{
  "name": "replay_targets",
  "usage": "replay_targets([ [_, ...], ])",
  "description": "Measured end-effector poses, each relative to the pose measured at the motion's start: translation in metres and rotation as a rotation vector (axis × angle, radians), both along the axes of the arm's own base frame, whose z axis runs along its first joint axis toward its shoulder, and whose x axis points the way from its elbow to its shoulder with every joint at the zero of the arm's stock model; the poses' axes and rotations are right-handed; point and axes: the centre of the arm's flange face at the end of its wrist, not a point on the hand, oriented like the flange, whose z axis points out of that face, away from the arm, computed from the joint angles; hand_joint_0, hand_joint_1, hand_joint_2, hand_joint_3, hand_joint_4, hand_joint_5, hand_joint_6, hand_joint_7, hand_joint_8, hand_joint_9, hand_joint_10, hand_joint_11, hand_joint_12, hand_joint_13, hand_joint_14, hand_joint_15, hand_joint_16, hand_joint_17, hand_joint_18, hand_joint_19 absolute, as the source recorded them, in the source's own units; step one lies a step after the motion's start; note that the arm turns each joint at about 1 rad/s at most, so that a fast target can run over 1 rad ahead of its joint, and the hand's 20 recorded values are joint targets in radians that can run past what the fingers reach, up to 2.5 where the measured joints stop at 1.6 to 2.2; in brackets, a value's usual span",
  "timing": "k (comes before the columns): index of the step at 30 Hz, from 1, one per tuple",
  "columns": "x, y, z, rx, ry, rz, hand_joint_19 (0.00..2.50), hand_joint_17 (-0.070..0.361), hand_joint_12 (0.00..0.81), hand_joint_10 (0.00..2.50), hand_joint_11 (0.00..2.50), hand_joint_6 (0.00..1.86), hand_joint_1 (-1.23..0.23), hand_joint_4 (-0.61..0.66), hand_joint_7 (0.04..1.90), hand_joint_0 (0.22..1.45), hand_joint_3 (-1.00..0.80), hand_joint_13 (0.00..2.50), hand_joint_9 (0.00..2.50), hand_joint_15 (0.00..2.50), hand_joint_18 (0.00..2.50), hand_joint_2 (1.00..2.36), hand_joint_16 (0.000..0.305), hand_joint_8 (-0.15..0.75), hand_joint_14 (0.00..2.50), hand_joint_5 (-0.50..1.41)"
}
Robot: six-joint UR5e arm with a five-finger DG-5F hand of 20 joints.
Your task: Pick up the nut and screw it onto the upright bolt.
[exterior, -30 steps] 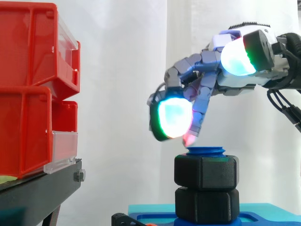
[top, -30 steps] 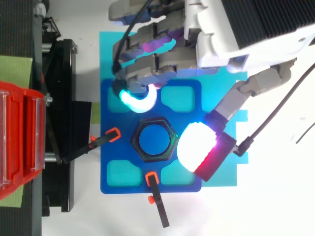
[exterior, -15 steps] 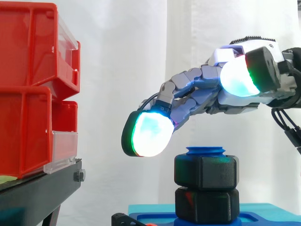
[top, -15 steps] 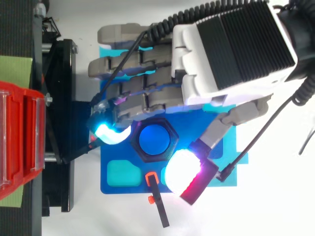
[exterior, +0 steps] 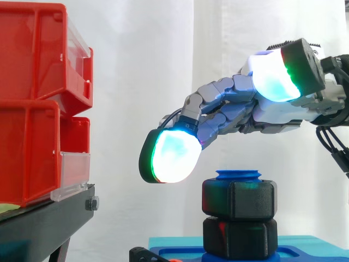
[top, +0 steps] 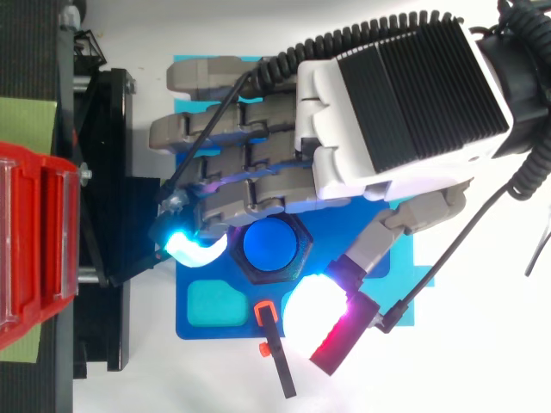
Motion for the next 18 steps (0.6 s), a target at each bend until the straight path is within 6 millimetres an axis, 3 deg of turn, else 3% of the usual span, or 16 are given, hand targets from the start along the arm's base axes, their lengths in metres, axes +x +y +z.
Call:
replay_targets([
  [15,0.0003,-0.0074,0.0005,-0.002,-0.008,-0.010,0.00,0.092,0.310,0.00,0.00,0.50,-0.04,0.21,0.64,0.48,-0.50,0.02,0.51,0.00,0.00,1.00,0.041,0.227,0.00,-0.13],
  [18,-0.0016,-0.0065,-0.0086,-0.009,-0.003,-0.011,0.00,0.091,0.308,0.00,0.00,0.50,-0.04,0.21,0.64,0.48,-0.50,0.02,0.51,0.00,0.00,1.00,0.040,0.228,0.00,-0.13],
])
